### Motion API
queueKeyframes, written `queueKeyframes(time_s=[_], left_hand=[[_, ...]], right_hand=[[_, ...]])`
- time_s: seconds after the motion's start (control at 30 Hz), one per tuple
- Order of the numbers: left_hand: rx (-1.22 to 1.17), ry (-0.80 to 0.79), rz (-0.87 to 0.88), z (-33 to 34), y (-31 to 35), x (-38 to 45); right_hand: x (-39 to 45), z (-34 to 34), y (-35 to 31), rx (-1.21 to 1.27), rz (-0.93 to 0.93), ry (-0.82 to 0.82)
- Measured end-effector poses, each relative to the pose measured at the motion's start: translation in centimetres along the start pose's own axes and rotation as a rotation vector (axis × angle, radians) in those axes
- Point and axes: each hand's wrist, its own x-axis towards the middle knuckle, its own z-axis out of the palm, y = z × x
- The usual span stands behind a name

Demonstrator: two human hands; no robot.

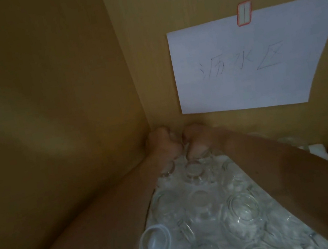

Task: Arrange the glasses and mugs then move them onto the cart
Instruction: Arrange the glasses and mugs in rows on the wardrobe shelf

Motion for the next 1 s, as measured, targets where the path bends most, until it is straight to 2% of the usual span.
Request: queueKeyframes(time_s=[0.33, 0.43, 0.5, 0.6, 0.7, 0.8, 0.93, 1.0], left_hand=[[0.014, 0.239, 0.043, -5.3, 2.4, -3.9], [-0.017, 0.311, 0.061, -6.6, 3.1, -5.6], [-0.065, 0.369, 0.080, -7.4, 3.6, -6.8], [-0.223, 0.449, 0.087, -8.6, 4.3, -8.8], [-0.474, 0.513, 0.073, -9.8, 4.8, -11.0], [-0.744, 0.499, 0.058, -10.7, 5.3, -13.5], [-1.123, 0.411, -0.027, -11.8, 5.7, -17.8], [-1.262, 0.359, -0.026, -12.1, 5.5, -19.7]], right_hand=[[-5.6, -5.0, -3.4, -0.044, -0.050, 0.190], [-8.5, -6.2, -3.5, 0.072, -0.027, 0.274], [-10.8, -6.3, -3.2, 0.175, 0.004, 0.386], [-14.4, -6.3, -2.8, 0.373, 0.049, 0.580], [-18.5, -6.1, -2.8, 0.711, 0.101, 0.748], [-22.6, -5.8, -3.1, 1.051, 0.108, 0.888], [-28.2, -5.0, -4.4, 1.481, -0.029, 0.988], [-31.1, -4.1, -5.5, 1.700, -0.127, 0.955]])
